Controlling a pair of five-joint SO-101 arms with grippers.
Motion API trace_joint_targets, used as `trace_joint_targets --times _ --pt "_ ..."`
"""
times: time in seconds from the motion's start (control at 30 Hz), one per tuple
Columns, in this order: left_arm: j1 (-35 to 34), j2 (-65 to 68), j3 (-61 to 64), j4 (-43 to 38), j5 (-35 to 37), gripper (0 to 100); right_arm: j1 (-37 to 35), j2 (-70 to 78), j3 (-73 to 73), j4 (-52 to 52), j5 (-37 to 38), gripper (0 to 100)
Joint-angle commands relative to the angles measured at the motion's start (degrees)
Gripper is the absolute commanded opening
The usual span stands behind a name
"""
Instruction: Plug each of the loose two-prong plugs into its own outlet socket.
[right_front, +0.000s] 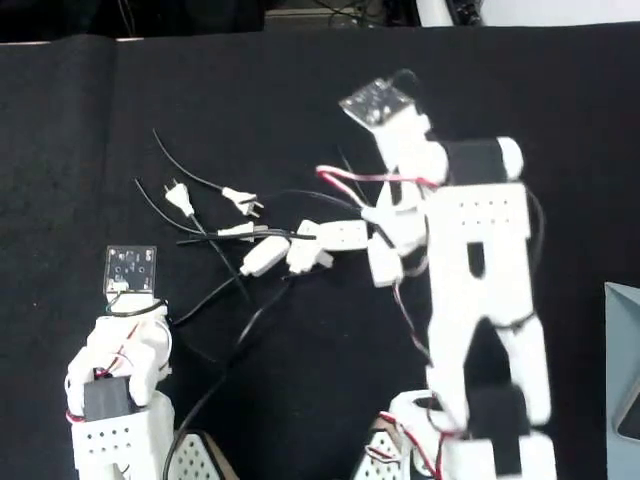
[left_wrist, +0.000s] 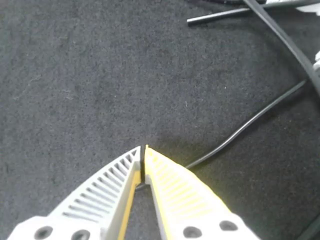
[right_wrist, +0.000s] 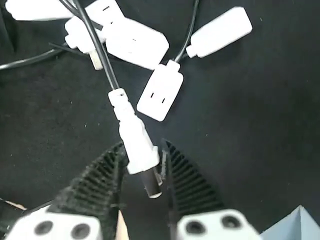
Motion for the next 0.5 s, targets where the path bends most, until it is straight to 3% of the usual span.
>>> trace_joint_targets --times 0.0,0.23,0.47 --pt "-0.31 -0.26 1.10 -0.88 -0.35 3 0.97 -6.11 6.73 0.00 -0.70 1.1" --pt "-0.31 -0.26 1.10 -0.88 -0.35 3 -0.88 -6.99 30.73 -13.71 -0.09 1.1" --pt "-0.22 -0.26 1.10 -0.88 -0.35 3 -8.35 -6.90 44.79 -24.44 4.04 1.6"
